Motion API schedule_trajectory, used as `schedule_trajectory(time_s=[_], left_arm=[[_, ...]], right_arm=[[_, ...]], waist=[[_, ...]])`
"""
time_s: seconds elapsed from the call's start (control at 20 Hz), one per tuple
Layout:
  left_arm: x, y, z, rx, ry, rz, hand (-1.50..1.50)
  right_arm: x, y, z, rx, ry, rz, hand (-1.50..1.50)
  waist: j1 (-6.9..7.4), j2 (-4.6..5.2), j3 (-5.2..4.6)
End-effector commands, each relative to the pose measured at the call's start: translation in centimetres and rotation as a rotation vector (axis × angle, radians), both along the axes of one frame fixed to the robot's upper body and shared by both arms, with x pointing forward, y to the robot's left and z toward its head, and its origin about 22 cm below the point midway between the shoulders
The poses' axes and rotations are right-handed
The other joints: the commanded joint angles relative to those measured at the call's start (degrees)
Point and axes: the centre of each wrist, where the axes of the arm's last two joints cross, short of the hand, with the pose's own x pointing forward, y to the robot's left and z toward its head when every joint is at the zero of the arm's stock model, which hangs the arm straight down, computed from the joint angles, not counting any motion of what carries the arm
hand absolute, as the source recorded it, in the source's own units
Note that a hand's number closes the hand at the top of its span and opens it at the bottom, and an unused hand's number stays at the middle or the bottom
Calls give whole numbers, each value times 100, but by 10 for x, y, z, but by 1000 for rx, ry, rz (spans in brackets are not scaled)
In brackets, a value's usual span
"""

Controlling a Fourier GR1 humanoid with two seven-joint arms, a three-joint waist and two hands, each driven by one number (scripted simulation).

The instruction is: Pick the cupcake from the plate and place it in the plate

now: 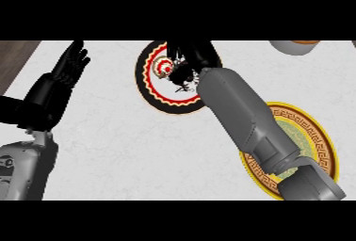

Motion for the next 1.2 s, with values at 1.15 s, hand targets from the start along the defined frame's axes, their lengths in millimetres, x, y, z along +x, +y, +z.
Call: schedule_trajectory(time_s=[1.15], left_arm=[[3, 2, -5, 1, 22, 39, 0]], right_arm=[[27, -71, 9, 716, -5, 12, -150]], waist=[[-225, -29, 8]])
